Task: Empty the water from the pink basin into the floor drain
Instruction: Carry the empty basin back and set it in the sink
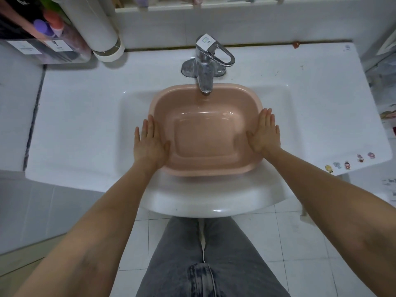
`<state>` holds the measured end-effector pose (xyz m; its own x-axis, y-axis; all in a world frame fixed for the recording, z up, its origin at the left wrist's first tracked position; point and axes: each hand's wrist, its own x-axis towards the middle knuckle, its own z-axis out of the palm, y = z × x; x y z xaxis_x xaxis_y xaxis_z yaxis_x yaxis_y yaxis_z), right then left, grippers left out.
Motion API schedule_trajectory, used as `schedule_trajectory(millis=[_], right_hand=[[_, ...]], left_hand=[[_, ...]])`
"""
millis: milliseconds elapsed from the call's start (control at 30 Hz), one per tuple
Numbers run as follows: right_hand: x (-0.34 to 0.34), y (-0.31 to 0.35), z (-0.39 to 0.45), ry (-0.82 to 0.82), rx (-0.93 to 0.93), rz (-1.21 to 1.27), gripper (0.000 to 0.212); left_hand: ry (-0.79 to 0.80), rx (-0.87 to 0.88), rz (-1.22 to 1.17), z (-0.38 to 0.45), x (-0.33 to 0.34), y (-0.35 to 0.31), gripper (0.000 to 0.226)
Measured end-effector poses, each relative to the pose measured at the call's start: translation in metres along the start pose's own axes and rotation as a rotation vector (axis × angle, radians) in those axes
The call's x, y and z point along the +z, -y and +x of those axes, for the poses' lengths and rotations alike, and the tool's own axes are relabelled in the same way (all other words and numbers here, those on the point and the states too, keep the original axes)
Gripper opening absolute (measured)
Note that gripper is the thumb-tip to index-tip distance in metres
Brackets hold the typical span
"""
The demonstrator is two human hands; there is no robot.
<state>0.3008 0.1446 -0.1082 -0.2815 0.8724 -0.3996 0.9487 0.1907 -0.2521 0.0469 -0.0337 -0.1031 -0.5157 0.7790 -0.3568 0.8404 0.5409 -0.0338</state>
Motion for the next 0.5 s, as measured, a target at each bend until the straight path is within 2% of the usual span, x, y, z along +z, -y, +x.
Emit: schedule_trajectory(millis=[67,267,400,500], right_hand=[[0.004,0.003,-0.002,-0.014,-0.025,-0.014,0.081],[-0.006,-0.001,0.001,0.100,-0.053,-0.070,0.085],[-0.010,-0.003,0.002,0.067,-0.077,-0.029,0.077],[-0.012,0.000,0.005,-0.017,-0.087,0.034,0.075]], left_hand=[[-0.034,-0.001,-0.018,0.000,-0.001,0.001,0.074],[0.041,0.041,-0.043,0.004,-0.007,0.006,0.071],[0.034,0.050,-0.009,0.004,-0.015,0.007,0.066],[-0.004,0.054,-0.015,0.009,-0.024,0.005,0.063]])
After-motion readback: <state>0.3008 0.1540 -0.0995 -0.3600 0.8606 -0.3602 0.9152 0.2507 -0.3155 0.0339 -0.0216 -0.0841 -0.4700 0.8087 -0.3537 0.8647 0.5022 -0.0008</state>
